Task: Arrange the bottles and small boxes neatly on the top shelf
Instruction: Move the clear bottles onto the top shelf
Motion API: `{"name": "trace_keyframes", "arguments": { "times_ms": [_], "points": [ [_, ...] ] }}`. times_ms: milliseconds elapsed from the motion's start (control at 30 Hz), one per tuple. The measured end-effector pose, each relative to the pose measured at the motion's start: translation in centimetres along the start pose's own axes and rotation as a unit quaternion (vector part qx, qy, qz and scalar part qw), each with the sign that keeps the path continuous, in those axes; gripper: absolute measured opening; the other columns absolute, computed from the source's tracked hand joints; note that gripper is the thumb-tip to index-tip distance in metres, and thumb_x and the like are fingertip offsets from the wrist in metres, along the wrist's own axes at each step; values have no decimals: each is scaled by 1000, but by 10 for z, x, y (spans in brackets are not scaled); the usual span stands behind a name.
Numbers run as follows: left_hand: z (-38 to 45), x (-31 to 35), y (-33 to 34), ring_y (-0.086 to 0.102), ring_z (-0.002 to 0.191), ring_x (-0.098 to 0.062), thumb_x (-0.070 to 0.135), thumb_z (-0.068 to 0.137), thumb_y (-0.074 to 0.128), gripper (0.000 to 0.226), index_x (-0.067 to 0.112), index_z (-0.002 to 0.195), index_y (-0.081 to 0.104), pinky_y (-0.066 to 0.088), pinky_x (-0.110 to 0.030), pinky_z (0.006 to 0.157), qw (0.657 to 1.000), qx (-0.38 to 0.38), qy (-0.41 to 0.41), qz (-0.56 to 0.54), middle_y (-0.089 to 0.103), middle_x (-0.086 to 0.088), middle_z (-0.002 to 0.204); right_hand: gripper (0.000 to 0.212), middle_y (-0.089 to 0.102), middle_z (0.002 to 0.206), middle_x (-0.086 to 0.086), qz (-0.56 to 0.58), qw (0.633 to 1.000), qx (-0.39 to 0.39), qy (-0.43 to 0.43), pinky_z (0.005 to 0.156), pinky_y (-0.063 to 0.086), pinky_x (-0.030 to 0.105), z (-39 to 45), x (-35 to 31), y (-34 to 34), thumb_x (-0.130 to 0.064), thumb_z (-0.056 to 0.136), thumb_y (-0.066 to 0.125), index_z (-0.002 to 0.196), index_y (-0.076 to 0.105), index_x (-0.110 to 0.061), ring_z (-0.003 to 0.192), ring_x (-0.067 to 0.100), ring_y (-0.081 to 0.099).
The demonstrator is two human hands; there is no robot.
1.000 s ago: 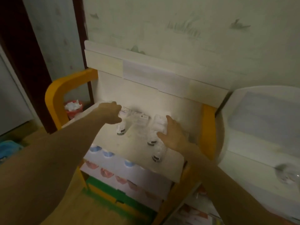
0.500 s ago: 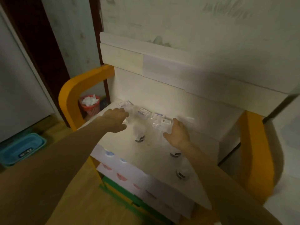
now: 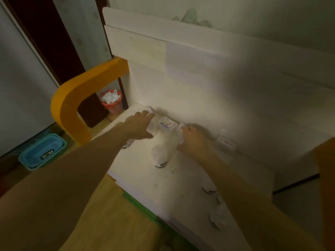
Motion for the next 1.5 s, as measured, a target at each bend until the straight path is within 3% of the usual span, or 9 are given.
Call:
{"name": "trace_keyframes", "arguments": {
  "times_ms": [100,267,433,567,700,900,1067,1300,1500],
  "points": [
    [12,2,-4,37,134,-30,33,87,68,76,23,152,30,42,-42,102,1000,1,-5,24,35,-6,151,71,51,135,10,4,1000,-24,10,93,46,36,7,7,3,-35,75,77,135,47,-12,123,30,49],
    [11,6,-16,51,119,-23,42,81,73,70,27,143,43,42,-34,88,998,8,14,58,53,-1,134,61,55,128,6,29,1000,3,10,90,49,36,-5,8,-1,-37,74,73,128,53,-16,118,26,52],
    [-9,13,-44,57,108,-19,56,72,73,68,30,132,53,49,-34,83,996,56,61,26,60,3,122,53,63,99,-4,115,985,113,67,60,42,24,-26,5,-36,-52,65,74,107,63,-22,85,16,62],
    [-29,23,-73,58,103,-20,62,71,71,70,30,130,54,50,-36,84,994,75,76,-16,61,3,119,63,63,116,-4,224,947,196,120,87,51,35,-59,1,-78,-55,71,76,121,57,-21,104,19,61],
    [-49,49,-98,58,102,-20,67,72,65,71,30,131,54,49,-36,88,987,91,106,-83,63,7,122,77,63,124,-3,216,920,281,167,93,50,35,-111,0,-119,-64,71,68,133,52,-21,112,20,60],
    [-83,142,-120,58,93,-16,69,69,55,68,30,125,58,46,-34,84,933,193,207,-223,63,10,111,79,62,129,0,198,874,393,205,92,49,32,-215,29,-172,-67,80,64,139,45,-19,114,18,60],
    [-126,240,-135,63,98,-26,65,72,53,64,23,119,62,49,-37,85,876,238,296,-297,67,0,108,79,59,132,0,215,800,481,287,98,48,33,-334,82,-213,-67,80,63,140,42,-20,116,20,58],
    [-190,403,-138,58,93,-15,69,71,59,62,28,117,59,49,-35,84,833,197,423,-298,61,9,107,78,60,129,4,209,705,529,424,98,48,38,-494,172,-209,-58,76,70,138,42,-19,114,26,60],
    [-226,530,-85,57,99,-13,68,73,69,65,29,123,58,48,-32,87,837,104,454,-287,59,11,114,80,56,134,9,238,678,481,503,94,50,39,-592,272,-160,-42,75,74,142,39,-14,114,30,59]
  ]
}}
Point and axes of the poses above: each hand's wrist, its own z-axis towards the middle knuckle, its own y-axis out of the palm, x = y × z, the point moved 5 cm from there along z, towards the middle knuckle
